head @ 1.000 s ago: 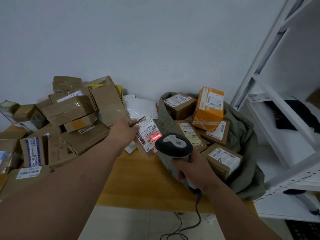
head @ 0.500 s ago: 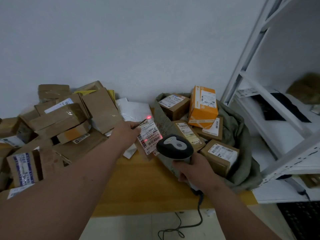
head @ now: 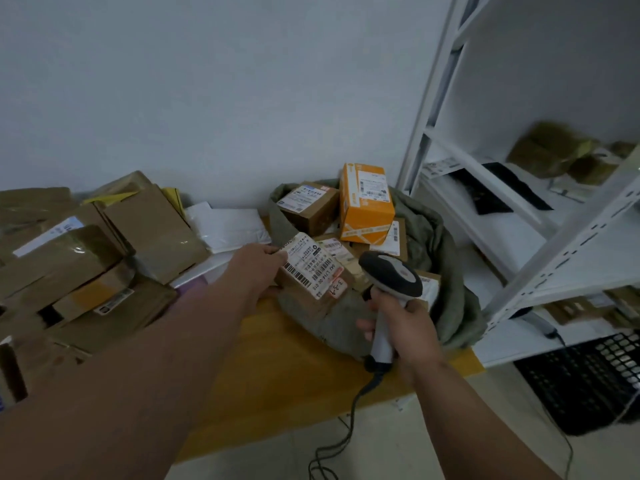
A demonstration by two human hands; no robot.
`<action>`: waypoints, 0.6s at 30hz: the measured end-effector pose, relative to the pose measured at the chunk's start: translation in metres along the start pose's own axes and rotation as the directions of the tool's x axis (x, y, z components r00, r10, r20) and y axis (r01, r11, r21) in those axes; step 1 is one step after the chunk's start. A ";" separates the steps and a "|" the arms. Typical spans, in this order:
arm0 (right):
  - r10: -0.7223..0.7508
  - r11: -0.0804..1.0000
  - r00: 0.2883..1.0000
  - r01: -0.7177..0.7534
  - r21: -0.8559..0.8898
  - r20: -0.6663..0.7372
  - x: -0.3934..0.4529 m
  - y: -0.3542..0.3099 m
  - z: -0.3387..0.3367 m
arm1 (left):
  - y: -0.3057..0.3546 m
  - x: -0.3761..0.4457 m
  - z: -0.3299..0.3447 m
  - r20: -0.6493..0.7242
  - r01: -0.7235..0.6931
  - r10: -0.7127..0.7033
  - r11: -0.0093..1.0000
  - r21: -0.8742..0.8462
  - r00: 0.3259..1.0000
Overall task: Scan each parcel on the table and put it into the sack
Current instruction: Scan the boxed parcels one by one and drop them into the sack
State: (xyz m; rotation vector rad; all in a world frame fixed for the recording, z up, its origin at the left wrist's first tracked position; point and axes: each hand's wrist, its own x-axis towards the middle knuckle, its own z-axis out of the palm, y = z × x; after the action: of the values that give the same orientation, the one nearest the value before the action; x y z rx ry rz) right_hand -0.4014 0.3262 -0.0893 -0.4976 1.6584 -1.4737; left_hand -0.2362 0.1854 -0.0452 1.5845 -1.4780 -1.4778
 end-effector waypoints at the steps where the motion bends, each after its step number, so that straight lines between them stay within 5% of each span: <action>1: 0.013 0.999 1.000 -0.013 0.039 0.003 0.005 -0.002 -0.004 | 0.003 0.001 0.009 0.016 0.011 -0.011 1.000 -0.001 1.000; 7: 0.040 0.993 0.999 -0.044 0.111 0.034 0.042 -0.015 -0.030 | 0.019 0.018 0.070 0.042 0.040 -0.042 0.998 0.052 0.998; 13: 0.073 0.984 0.995 -0.060 0.170 -0.069 0.103 -0.030 -0.060 | 0.043 0.044 0.119 0.099 -0.033 -0.006 0.924 0.382 0.995; 18: 0.138 0.983 0.990 -0.134 0.128 -0.021 0.140 -0.026 -0.069 | 0.020 0.055 0.109 -0.186 0.140 -0.020 0.732 0.666 0.982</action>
State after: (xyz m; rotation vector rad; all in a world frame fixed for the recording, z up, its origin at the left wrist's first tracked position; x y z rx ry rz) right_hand -0.5408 0.2565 -0.1131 -0.2885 1.5781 -1.4799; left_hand -0.3534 0.1621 -0.0772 2.1451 -2.0015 -0.8216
